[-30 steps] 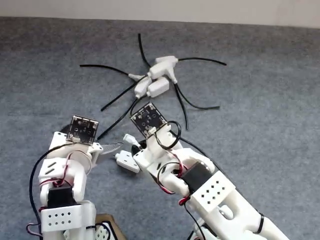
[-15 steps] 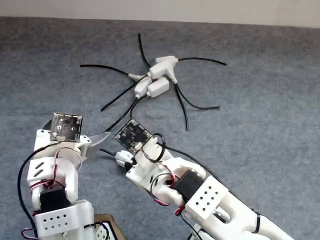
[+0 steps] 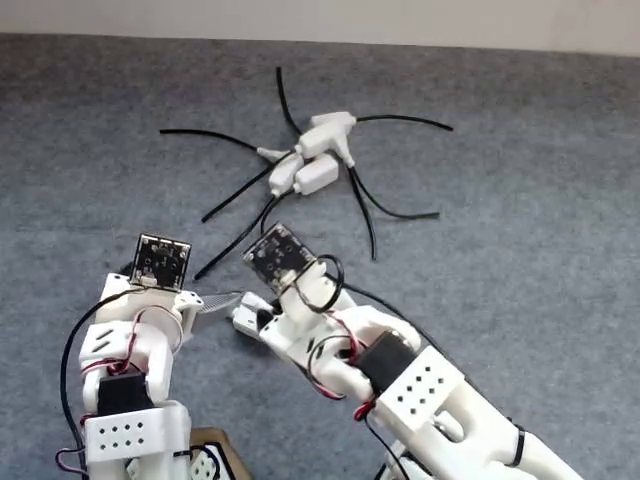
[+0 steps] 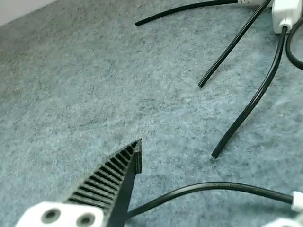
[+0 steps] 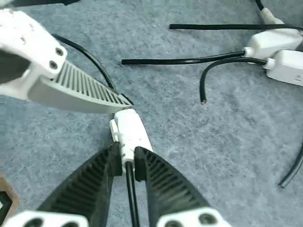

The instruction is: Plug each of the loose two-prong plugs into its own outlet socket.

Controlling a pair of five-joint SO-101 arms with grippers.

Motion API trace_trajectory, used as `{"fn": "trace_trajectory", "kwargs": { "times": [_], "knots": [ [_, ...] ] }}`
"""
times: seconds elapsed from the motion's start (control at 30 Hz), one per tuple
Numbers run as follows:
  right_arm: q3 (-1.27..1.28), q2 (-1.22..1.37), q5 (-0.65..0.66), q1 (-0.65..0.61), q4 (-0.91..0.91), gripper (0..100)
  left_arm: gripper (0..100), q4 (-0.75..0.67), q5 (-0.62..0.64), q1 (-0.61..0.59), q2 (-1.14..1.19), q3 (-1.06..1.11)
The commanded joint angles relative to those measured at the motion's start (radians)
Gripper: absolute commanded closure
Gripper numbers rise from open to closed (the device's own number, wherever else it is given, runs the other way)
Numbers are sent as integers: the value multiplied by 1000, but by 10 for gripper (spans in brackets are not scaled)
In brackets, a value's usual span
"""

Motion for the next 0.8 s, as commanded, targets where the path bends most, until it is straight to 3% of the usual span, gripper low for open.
{"fn": "trace_trajectory", "kwargs": {
  "times": [0.0,0.2,0.33,0.5,0.67,0.77],
  "knots": [
    [-74,-27,2,25,-16,992,469,3,11,16,-10,-5],
    [-119,-16,35,48,71,992,469,-12,9,-58,-12,-15],
    [-364,-2,87,159,344,992,469,-77,5,-148,-10,22],
    [-757,249,32,160,665,992,470,-77,11,-150,-10,35],
    [-888,541,-46,130,720,992,470,-75,9,-156,-10,39],
    [-918,618,-25,74,720,992,470,-78,5,-202,-10,38]
  ]
}}
